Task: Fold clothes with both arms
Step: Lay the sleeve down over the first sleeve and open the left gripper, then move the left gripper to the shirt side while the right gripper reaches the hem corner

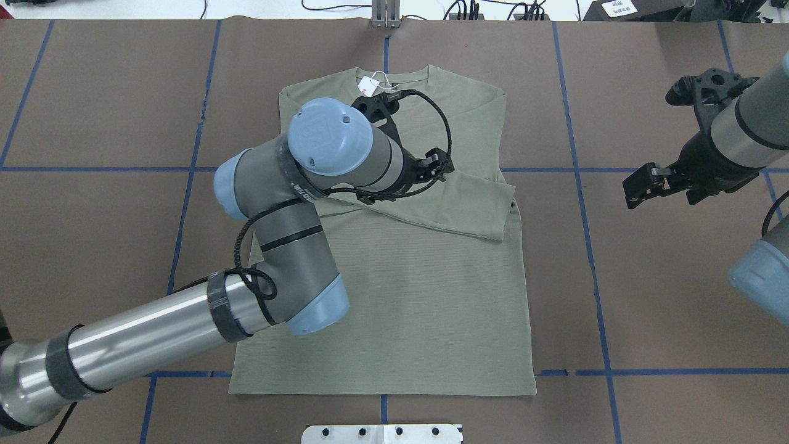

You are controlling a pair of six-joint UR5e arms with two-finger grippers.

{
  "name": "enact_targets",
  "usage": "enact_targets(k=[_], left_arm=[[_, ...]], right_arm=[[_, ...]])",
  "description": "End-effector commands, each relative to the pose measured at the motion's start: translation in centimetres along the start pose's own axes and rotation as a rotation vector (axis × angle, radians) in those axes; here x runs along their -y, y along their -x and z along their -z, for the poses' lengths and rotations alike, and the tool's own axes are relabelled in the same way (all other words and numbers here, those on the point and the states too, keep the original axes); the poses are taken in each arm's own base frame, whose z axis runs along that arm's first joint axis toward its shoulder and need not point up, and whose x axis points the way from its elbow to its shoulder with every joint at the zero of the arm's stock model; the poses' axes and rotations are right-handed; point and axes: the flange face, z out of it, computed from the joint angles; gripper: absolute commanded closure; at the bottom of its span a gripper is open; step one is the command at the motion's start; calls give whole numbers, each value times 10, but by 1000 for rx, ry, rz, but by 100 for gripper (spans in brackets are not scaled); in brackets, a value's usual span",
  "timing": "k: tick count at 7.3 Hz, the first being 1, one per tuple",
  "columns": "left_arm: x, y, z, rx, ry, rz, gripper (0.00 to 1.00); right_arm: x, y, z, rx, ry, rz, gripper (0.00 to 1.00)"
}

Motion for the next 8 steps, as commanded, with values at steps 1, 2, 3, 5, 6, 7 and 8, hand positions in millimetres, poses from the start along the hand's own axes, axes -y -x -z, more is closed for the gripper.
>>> enact_targets(k=[1,2,3,5,6,7,8], left_arm=[[-10,99,50,73,1,-130,0],[-14,136,69,86,-1,-171,0],[-18,164,83,98,0,-186,0],[-24,164,107,68,-10,-189,0],[-24,162,107,66,-12,-189,0],[-26,162,106,66,-9,-191,0],[-26,160,106,63,-10,-192,0]], right_arm=[[-45,67,-45,29,-7,-58,0],[-76,96,-70,37,-19,-91,0],[-114,116,-96,47,-25,-91,0],[-175,119,-133,79,-64,-99,0],[-193,128,-141,84,-64,-114,0],[-205,133,-151,72,-64,-100,0],[-210,137,-157,69,-55,-91,0]])
